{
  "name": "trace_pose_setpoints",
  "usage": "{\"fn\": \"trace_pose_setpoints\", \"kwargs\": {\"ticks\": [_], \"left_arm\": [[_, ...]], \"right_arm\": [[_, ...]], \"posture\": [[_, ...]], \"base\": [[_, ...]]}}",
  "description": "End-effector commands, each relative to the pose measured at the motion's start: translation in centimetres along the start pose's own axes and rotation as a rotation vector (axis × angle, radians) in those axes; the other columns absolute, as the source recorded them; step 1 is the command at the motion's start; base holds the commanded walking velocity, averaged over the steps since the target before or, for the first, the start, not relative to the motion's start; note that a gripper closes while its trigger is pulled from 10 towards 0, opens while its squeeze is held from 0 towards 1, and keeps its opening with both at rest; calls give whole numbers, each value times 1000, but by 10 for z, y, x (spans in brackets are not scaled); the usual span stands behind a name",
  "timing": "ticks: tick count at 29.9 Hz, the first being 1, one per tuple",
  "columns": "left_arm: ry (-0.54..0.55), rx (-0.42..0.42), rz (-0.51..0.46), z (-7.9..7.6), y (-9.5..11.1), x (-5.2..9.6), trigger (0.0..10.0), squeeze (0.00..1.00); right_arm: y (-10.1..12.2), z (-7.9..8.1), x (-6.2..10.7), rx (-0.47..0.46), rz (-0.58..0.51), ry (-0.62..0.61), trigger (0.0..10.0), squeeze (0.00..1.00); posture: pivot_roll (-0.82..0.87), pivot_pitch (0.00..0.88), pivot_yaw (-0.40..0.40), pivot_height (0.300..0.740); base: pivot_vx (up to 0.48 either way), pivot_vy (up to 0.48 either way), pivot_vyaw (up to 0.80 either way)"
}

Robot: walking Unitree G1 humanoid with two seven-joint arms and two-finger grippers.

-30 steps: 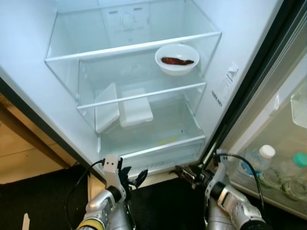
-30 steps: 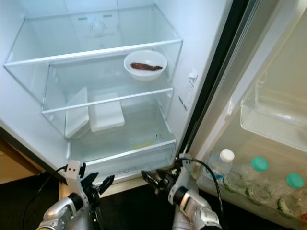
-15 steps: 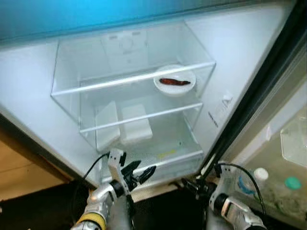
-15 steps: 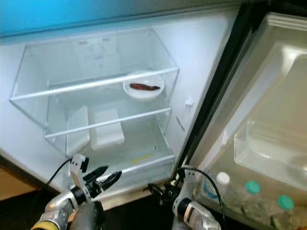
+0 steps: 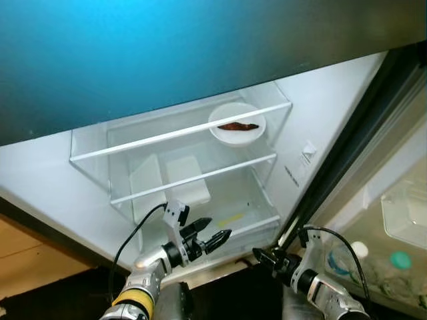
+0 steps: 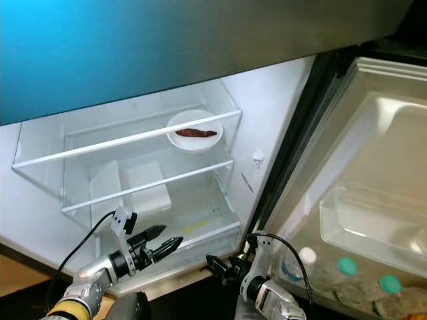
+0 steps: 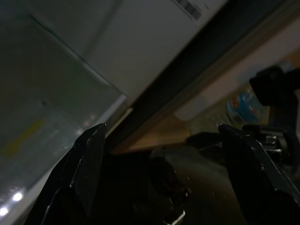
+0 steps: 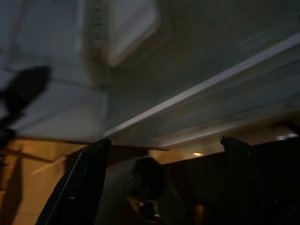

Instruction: Restocking fridge

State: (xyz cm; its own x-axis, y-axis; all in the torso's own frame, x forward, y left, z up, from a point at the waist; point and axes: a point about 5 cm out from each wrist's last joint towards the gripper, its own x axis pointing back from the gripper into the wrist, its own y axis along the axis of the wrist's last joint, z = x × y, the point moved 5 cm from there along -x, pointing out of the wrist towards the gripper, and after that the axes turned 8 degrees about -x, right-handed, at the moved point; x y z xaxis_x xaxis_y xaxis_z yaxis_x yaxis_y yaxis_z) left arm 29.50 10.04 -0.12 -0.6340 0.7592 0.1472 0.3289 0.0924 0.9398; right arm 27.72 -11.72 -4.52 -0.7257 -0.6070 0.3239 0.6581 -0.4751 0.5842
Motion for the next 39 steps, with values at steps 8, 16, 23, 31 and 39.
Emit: {"fn": "trace_pose_setpoints", "kwargs": {"ticks": [8, 16, 23, 31, 39], "left_arm": [[16, 22, 56, 0, -15, 8, 10000, 0], [61, 16, 82, 7, -19, 12, 10000, 0], [89, 4, 140, 10, -29, 17, 10000, 0], [64, 25, 101, 6, -24, 13, 10000, 0], [90, 15, 128, 10, -28, 16, 10000, 0]], "right_arm": [[-11, 1, 2, -31, 26, 19, 10000, 0], [-13, 0, 4, -42, 35, 32, 10000, 0], [-18, -1, 5, -45, 48, 22, 10000, 0], [-20, -6, 6, -42, 49, -17, 10000, 0], [-17, -3, 8, -72, 31, 33, 10000, 0]], "posture": [[-5, 114, 26, 634], [-5, 114, 26, 669], [-4, 112, 29, 699], [-3, 112, 27, 699], [-5, 113, 29, 714]], "base": [[0, 0, 0], [0, 0, 0], [-139, 0, 0], [-60, 0, 0], [0, 0, 0]]}}
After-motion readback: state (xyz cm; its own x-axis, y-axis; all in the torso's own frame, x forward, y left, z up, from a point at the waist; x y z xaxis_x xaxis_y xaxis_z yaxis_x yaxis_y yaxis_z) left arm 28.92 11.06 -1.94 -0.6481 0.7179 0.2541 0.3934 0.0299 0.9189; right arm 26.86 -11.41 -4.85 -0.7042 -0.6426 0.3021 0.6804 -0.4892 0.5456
